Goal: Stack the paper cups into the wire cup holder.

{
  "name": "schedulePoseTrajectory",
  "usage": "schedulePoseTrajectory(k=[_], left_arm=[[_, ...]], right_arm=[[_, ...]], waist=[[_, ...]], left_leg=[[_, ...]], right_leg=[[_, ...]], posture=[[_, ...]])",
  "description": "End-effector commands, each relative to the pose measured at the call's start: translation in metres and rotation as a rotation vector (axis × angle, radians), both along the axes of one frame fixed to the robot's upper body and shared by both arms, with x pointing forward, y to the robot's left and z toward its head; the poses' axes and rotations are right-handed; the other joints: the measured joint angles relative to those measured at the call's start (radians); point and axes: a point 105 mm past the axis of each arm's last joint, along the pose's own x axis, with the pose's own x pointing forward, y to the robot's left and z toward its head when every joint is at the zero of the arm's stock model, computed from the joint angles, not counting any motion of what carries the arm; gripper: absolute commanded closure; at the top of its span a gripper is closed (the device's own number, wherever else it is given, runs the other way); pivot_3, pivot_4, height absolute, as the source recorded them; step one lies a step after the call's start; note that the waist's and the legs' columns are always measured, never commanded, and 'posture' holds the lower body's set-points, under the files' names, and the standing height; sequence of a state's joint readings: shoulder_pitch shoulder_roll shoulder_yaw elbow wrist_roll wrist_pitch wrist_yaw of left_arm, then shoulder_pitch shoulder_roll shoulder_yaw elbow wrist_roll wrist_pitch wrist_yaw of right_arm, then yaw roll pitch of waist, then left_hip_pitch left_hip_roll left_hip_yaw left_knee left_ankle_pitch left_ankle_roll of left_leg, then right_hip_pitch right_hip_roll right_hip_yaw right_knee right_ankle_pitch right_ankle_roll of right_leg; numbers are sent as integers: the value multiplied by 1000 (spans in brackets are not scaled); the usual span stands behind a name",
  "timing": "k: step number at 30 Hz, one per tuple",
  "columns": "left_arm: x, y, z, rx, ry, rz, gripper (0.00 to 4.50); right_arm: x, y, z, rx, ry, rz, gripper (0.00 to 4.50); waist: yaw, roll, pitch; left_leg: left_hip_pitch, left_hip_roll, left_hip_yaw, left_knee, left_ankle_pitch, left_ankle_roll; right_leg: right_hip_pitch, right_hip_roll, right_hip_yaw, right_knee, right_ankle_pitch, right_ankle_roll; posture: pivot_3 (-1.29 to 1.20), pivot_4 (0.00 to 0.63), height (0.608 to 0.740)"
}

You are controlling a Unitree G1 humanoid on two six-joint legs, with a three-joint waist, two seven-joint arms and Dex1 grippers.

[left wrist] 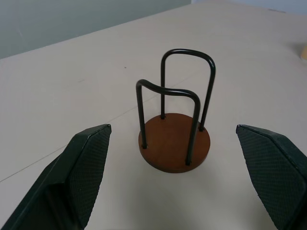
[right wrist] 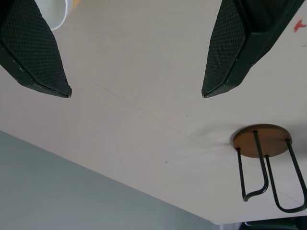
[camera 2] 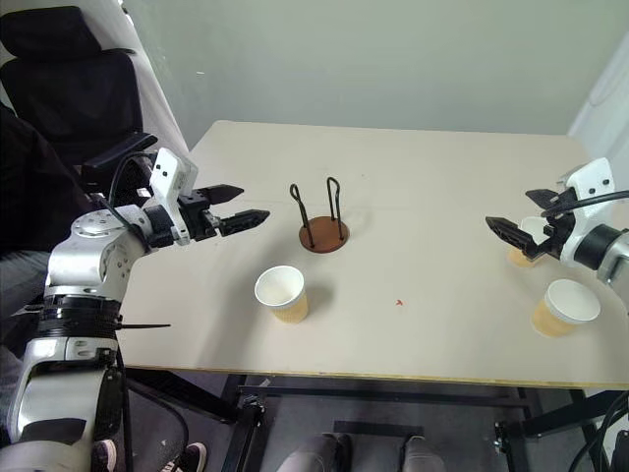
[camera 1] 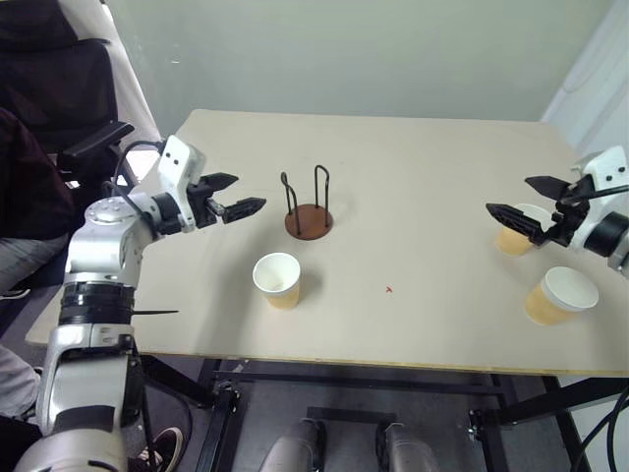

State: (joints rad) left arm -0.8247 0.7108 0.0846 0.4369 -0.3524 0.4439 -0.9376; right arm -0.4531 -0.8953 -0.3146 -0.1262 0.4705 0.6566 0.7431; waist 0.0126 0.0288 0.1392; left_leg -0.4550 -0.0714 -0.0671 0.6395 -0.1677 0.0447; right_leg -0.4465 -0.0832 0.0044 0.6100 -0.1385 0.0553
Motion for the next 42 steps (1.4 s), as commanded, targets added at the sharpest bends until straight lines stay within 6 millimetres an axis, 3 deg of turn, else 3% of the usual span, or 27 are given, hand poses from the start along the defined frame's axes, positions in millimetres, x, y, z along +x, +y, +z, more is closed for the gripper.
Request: schedulePoseTrajectory(k=[1,14,20,26,42], left_arm=[[-1,1,15,-22,-40,1,0],[7,-5,9,-48,-47,40,0],[11,-14,1,32,-27,-18,0],[12,-35,4,21,-19,-96,0],[29,-57,0,-23,7,-121,0]], right_arm=[[-5,3,15,-12,-52,-1,39],[-9,12,22,-18,-52,42,39],[-11,15,25,-27,-60,54,39],[-12,17,27,-28,-68,59,39],[-11,20,32,-34,-82,67,39]], waist=[[0,0,0],[2,0,0],[2,0,0],[5,0,0],[6,0,0]], left_leg=[[0,0,0,0,0,0],[-1,-1,0,0,2,2],[-1,-1,0,0,3,2],[-1,-2,0,0,4,3],[-2,-2,0,0,4,4]], right_leg=[[0,0,0,0,0,0],[0,0,0,0,1,2],[0,0,0,0,2,3],[0,-1,1,-1,2,3],[0,-1,1,-1,-1,12]], posture=[[0,150,740],[0,150,740],[0,150,740],[0,150,740],[0,150,740]])
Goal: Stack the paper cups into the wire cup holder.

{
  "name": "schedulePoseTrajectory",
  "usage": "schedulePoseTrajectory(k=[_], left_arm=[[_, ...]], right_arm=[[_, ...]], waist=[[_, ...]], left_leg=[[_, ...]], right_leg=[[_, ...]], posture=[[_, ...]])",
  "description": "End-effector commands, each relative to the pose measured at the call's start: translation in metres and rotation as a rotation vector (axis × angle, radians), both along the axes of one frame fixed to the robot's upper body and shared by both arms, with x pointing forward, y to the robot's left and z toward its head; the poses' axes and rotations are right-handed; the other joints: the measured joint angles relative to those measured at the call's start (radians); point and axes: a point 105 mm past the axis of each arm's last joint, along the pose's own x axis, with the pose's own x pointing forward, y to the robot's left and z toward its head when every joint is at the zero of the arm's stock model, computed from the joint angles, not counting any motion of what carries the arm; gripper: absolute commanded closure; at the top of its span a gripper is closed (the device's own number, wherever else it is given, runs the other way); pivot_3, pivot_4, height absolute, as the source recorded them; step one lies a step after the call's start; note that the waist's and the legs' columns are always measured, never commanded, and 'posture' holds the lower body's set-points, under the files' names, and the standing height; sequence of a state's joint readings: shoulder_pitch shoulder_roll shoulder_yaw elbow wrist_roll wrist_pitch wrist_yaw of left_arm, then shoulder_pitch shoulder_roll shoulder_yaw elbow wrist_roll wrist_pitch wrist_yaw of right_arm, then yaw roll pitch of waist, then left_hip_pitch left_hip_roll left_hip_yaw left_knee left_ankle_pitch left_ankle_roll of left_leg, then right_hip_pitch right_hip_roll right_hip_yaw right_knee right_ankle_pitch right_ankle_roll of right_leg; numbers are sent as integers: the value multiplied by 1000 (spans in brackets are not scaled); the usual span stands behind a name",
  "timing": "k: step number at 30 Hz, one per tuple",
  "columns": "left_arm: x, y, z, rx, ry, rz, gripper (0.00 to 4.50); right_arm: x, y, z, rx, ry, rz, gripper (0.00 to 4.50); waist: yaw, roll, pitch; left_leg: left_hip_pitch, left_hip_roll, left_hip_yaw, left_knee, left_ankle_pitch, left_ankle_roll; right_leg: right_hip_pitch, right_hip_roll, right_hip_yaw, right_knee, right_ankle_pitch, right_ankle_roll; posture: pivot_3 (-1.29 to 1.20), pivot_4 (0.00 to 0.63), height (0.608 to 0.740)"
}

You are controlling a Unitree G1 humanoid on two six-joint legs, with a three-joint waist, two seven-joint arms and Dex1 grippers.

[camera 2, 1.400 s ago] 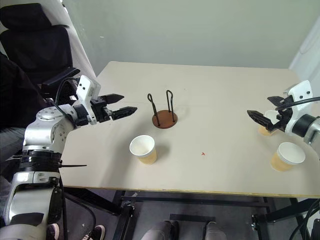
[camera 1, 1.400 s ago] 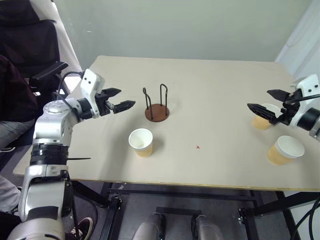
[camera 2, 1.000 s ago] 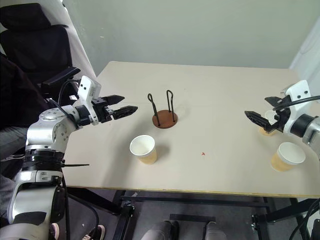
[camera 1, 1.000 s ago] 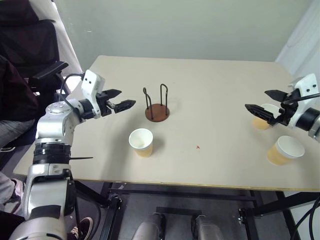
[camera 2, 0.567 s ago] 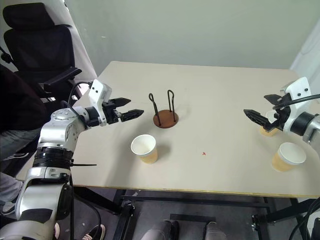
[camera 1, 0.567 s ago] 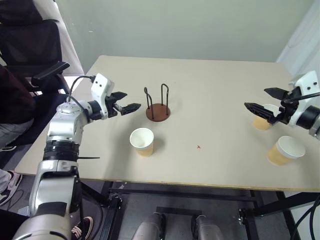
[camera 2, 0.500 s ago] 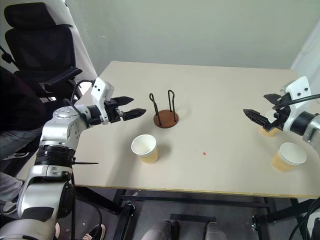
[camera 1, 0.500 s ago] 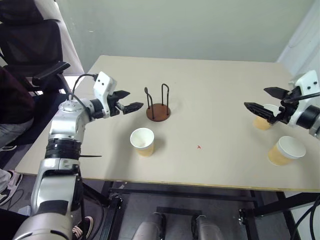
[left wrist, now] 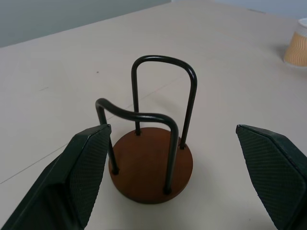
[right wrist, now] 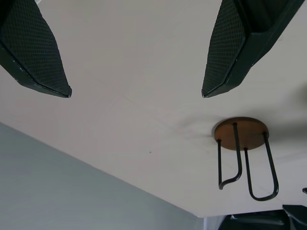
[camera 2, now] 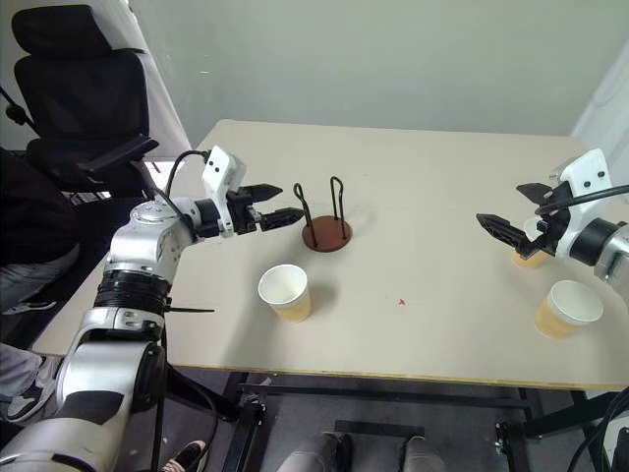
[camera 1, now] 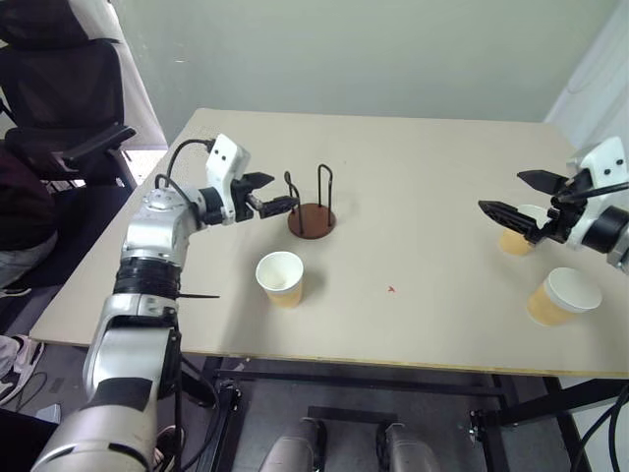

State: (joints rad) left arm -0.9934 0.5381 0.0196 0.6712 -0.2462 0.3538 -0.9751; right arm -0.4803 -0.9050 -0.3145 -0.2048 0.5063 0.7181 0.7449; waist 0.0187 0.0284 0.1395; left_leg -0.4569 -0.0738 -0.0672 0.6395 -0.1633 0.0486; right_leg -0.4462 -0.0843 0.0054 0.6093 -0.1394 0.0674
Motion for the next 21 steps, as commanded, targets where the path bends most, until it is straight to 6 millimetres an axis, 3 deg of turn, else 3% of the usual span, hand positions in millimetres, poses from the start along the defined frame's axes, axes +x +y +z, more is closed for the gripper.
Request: schedulePoseTrajectory(k=[1,21], left_arm=[[4,-3,8,-13,-19,-4,0],[23,-25,-11,-17,56,11,0]], right_arm=[[-5,4,19,-22,-64,12,39],[-5,3,25,-33,-75,8,39]], waist=[[0,0,0],[4,0,0]], left_leg=[[0,0,0,0,0,0],[-2,-2,0,0,1,2]], right_leg=[[0,0,0,0,0,0],[-1,-1,1,-1,2,3]], posture=[[0,150,740],[0,150,740]])
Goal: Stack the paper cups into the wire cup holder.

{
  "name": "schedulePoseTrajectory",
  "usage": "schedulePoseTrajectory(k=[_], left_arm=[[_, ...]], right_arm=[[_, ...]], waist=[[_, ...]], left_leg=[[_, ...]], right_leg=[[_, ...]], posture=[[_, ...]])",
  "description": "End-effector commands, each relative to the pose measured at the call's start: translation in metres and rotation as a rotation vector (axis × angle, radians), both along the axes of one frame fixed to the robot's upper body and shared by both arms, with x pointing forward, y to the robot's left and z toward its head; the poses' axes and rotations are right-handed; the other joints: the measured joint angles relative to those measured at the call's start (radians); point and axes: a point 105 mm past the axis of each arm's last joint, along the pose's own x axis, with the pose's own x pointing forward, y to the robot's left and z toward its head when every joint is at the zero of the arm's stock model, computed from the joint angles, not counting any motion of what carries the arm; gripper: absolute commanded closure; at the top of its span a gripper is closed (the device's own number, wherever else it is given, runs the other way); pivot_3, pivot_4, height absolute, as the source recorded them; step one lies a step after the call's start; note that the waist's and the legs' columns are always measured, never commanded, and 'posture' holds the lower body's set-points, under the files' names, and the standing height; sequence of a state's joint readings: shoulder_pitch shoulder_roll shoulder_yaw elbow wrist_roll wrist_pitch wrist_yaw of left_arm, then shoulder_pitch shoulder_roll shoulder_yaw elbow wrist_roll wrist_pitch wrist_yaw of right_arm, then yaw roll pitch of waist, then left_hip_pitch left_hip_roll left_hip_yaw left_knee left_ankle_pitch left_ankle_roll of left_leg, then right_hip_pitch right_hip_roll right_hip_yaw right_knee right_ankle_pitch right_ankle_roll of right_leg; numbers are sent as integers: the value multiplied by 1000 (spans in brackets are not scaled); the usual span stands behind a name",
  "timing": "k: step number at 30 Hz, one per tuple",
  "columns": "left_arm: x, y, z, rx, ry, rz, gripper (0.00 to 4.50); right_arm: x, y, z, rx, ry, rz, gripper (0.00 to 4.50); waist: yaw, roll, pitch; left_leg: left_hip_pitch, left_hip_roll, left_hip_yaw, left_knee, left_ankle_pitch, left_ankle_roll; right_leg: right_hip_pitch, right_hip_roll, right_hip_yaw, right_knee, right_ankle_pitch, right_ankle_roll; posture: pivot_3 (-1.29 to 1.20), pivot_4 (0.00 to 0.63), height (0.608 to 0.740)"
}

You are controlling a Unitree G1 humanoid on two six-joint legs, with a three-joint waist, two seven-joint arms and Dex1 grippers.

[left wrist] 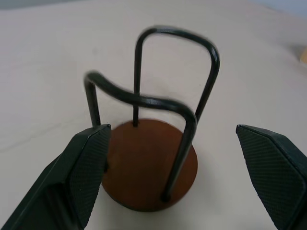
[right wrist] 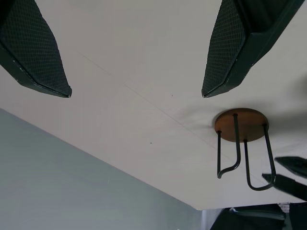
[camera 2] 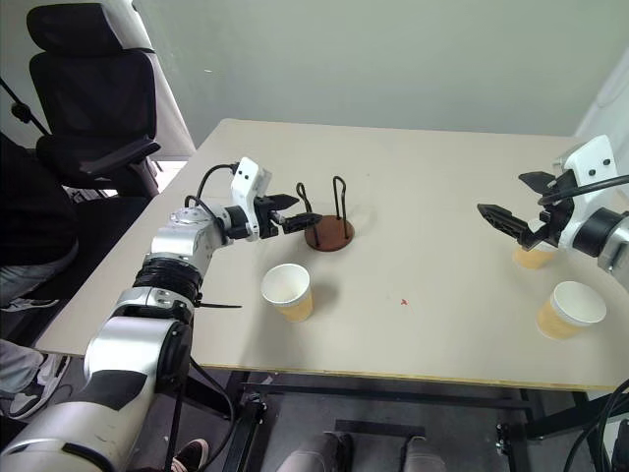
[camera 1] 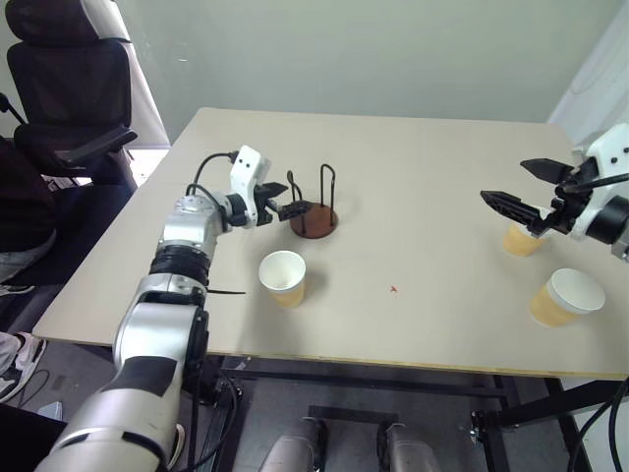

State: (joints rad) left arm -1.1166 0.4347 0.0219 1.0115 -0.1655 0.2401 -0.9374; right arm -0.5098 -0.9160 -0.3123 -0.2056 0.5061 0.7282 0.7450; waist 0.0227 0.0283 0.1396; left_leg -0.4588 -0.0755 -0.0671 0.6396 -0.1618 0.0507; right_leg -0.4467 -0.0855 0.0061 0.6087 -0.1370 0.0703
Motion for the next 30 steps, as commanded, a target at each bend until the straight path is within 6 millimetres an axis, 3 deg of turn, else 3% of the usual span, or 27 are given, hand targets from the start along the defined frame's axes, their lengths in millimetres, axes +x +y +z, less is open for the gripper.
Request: schedulePoseTrajectory(k=[1,15,27,30], left_arm=[[2,-9,17,4,-49,-30,0],[7,-25,9,13,-50,-32,0],[11,-32,0,31,-50,1,4313],[12,-33,-1,45,-54,-1,4483]], right_arm=[[-5,2,16,-24,-56,5,39],[-3,3,17,-20,-65,-2,39],[-6,0,17,-8,-76,-21,0],[-7,0,17,-5,-77,-25,0]], waist=[[1,0,0],[4,0,0],[5,0,0],[7,0,0]], left_leg=[[0,0,0,0,0,0],[-1,-1,0,2,1,1],[-2,-1,0,3,2,2],[-2,-1,0,4,2,2]], right_leg=[[0,0,0,0,0,0],[0,0,0,-1,2,5],[0,0,1,0,3,6],[0,0,1,0,2,7]], posture=[[0,150,740],[0,150,740],[0,150,740],[0,150,740]])
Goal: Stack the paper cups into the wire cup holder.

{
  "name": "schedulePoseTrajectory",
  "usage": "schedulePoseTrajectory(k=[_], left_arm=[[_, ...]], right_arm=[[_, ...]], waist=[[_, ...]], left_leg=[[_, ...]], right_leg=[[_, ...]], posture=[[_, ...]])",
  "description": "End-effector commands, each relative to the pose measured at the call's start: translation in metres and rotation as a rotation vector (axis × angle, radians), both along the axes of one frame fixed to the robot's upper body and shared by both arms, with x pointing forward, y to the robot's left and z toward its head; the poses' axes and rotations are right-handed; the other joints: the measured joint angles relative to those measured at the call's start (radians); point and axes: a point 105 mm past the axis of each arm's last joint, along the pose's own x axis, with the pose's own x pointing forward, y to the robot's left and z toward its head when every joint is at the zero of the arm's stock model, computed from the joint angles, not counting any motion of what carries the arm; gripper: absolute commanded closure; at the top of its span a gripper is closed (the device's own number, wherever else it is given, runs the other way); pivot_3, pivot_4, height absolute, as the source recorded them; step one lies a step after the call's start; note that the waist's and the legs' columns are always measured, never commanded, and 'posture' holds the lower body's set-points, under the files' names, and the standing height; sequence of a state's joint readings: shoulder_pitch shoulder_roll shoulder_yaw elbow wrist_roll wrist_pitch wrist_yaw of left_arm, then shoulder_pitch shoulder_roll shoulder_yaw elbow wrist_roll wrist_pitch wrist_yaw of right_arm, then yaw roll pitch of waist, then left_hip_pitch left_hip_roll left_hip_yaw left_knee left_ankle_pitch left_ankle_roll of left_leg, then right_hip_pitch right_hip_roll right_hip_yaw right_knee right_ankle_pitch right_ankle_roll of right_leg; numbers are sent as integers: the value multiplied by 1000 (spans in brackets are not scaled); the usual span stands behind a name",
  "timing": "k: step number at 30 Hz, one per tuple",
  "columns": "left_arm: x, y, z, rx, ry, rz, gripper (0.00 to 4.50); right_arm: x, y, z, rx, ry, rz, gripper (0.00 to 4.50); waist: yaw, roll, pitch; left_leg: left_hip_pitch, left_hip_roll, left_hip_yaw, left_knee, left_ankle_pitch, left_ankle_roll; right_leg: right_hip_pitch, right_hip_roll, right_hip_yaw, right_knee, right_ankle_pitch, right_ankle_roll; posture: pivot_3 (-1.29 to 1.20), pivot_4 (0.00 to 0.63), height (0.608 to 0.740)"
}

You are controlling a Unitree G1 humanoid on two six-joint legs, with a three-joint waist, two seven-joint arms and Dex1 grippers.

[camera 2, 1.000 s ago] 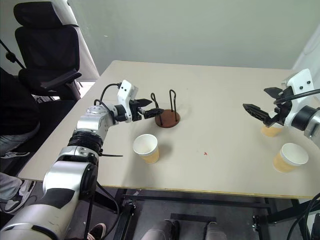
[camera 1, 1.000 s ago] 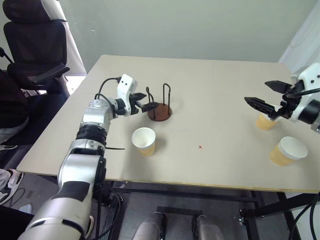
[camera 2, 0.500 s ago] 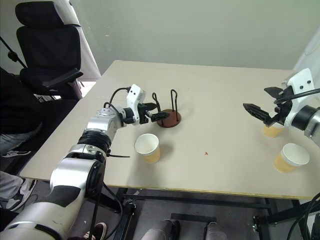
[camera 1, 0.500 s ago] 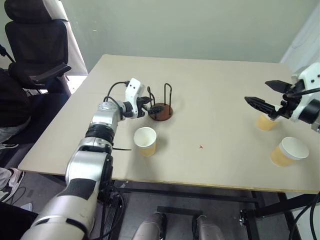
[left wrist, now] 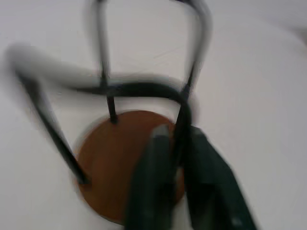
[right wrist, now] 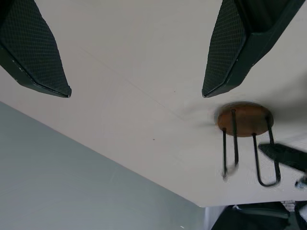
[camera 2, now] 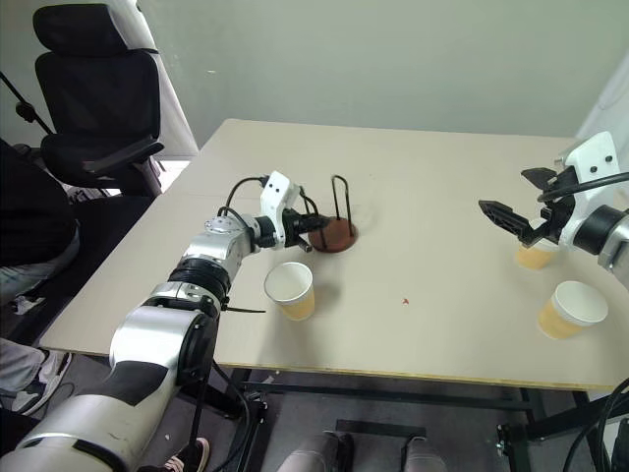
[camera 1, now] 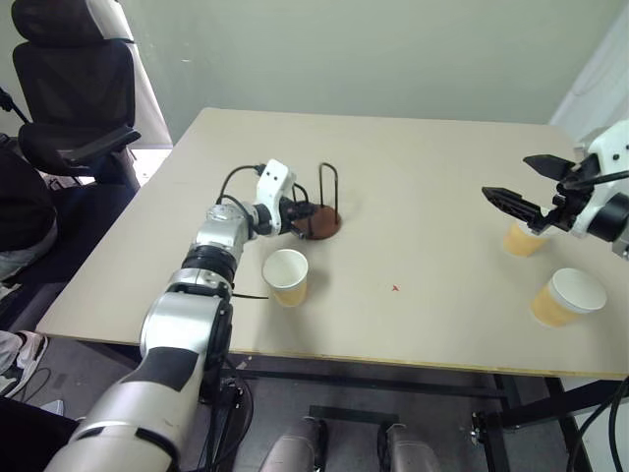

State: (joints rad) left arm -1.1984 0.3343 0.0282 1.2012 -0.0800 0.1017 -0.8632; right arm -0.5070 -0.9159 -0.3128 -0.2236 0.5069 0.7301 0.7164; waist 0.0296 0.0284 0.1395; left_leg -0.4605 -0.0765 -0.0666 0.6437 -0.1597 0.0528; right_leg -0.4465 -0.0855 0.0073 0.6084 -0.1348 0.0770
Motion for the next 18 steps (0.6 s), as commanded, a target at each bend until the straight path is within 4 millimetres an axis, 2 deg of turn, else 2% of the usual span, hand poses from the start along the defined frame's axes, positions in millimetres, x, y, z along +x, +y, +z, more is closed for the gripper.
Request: schedulePoseTrajectory(k=[1,9,14,18], left_arm=[[2,-3,11,4,-41,-7,4483],[-1,-11,31,37,-97,-88,4483],[-16,-42,67,34,-164,-289,4483],[-31,-65,87,32,-200,-440,4483]], right_arm=[[-7,0,14,-1,-60,-9,0],[-9,-2,16,1,-62,-16,0],[-14,-5,22,-12,-64,-4,0],[-24,-5,23,-45,-36,29,0]], waist=[[0,0,0],[0,0,0],[5,0,0],[10,0,0]], left_leg=[[0,0,0,0,0,0],[-1,0,0,1,0,0],[-5,0,0,2,0,1],[-11,-1,0,4,0,2]], right_leg=[[0,0,0,0,0,0],[0,0,0,0,0,1],[-3,0,0,0,1,1],[-6,0,0,-1,2,0]], posture=[[0,150,740],[0,150,740],[0,150,740],[0,150,740]])
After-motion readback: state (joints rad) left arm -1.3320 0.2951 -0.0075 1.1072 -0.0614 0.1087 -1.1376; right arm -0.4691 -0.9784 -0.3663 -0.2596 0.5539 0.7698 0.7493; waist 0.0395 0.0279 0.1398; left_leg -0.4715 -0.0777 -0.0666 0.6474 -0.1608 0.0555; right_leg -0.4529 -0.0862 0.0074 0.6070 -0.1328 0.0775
